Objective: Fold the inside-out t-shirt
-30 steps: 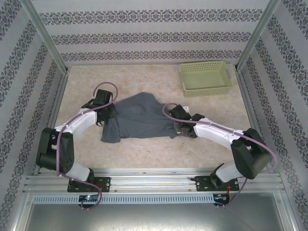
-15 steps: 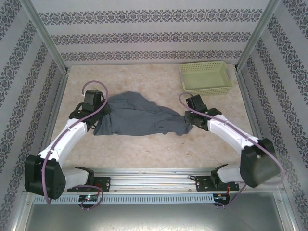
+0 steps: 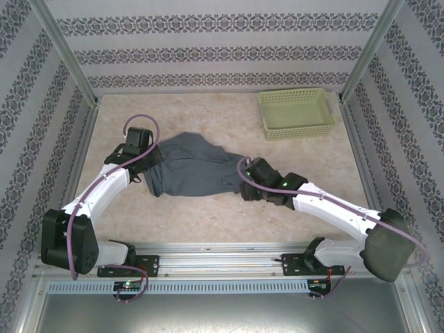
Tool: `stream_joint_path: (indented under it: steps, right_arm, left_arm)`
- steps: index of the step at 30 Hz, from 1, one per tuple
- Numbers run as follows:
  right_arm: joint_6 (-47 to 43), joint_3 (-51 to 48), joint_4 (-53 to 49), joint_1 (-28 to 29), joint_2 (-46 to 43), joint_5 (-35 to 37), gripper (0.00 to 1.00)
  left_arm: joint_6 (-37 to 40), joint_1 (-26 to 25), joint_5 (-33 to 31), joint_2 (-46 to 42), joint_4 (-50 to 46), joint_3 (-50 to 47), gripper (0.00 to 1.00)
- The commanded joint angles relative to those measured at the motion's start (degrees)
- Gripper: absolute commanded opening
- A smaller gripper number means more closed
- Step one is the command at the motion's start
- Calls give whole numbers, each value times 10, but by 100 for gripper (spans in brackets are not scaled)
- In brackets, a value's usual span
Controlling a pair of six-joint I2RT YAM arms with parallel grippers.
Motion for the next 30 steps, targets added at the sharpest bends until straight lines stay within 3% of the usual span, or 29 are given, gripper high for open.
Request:
stream_joint_path:
  steps: [1, 6, 14, 17, 19, 24, 30]
  right_arm:
    - [93, -40, -10, 9, 30, -16, 59]
    - [89, -14, 21, -21, 116, 10, 63]
    - [5, 141, 44, -111, 210, 33, 25]
    - [-22, 204, 32, -139, 266, 9, 18]
    - [-34, 232, 27, -151, 301, -3, 18]
    - [-58, 266, 40, -167, 335, -11, 29]
    - [-78, 259, 55, -175, 311, -42, 35]
  left_arm:
    - [-4, 6, -2, -4, -10, 17, 0]
    - [-5, 6, -1, -10, -11, 13, 0]
    - [-2, 6, -3, -17, -11, 8, 0]
    - [-1, 6, -2, -17, -12, 8, 0]
    - [-1, 6, -1, -19, -13, 6, 0]
    - [1, 6, -2, -18, -14, 4, 0]
    - [1, 6, 3, -13, -14, 6, 0]
